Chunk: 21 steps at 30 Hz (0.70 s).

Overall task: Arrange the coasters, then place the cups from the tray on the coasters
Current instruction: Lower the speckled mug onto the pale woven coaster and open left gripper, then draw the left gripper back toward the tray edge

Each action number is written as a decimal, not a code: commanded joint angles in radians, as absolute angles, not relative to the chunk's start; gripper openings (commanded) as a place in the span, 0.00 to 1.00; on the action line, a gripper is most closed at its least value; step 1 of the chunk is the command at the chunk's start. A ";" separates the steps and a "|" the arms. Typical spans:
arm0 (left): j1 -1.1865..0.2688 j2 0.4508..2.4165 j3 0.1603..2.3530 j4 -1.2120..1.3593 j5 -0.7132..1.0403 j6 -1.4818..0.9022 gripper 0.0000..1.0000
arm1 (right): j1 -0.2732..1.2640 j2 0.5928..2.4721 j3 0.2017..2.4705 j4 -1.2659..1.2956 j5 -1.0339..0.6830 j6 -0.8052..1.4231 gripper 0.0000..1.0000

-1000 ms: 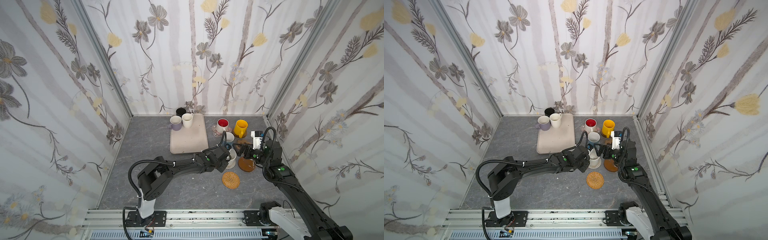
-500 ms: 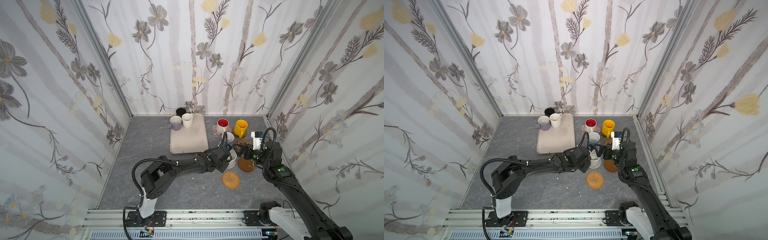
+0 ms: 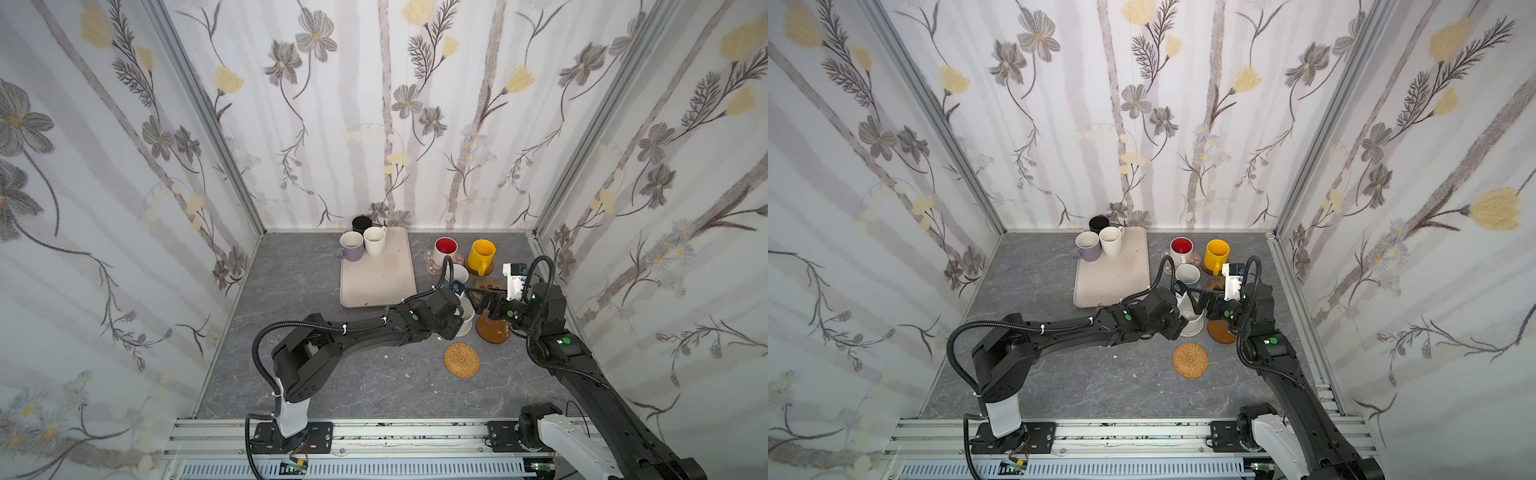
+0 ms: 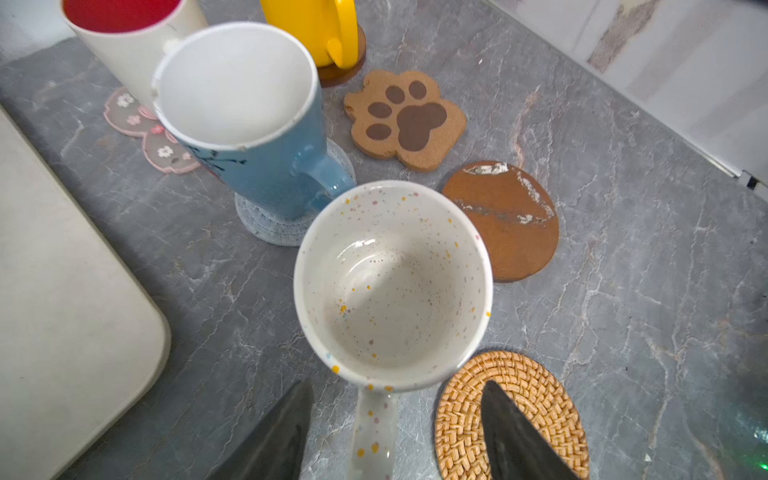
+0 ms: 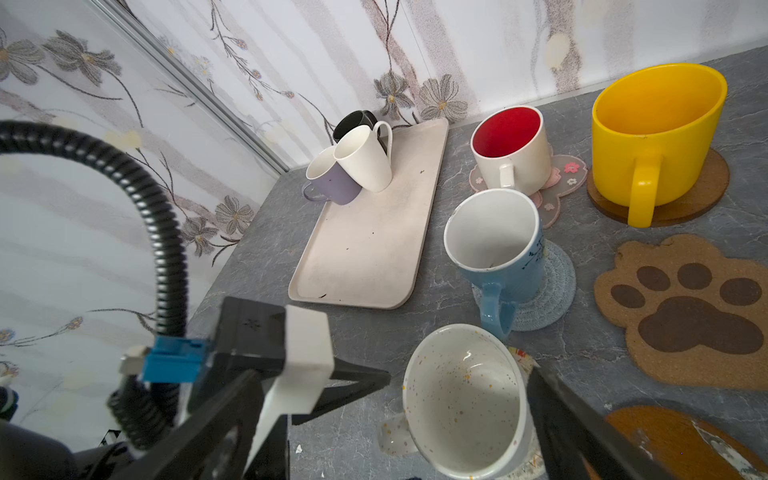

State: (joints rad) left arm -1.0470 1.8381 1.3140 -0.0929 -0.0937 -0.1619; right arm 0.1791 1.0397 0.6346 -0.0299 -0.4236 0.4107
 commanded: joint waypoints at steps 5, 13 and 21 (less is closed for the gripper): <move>-0.999 1.664 1.221 -0.058 -0.147 -0.302 0.88 | 0.185 1.038 0.708 -0.067 -0.422 0.385 0.99; -0.822 1.382 0.974 -0.062 -0.162 -0.498 0.85 | 0.296 1.081 0.824 -0.127 -0.339 0.361 0.98; -0.544 1.209 0.761 -0.078 -0.092 -0.564 0.72 | 0.441 1.227 0.921 -0.078 -0.293 0.372 0.96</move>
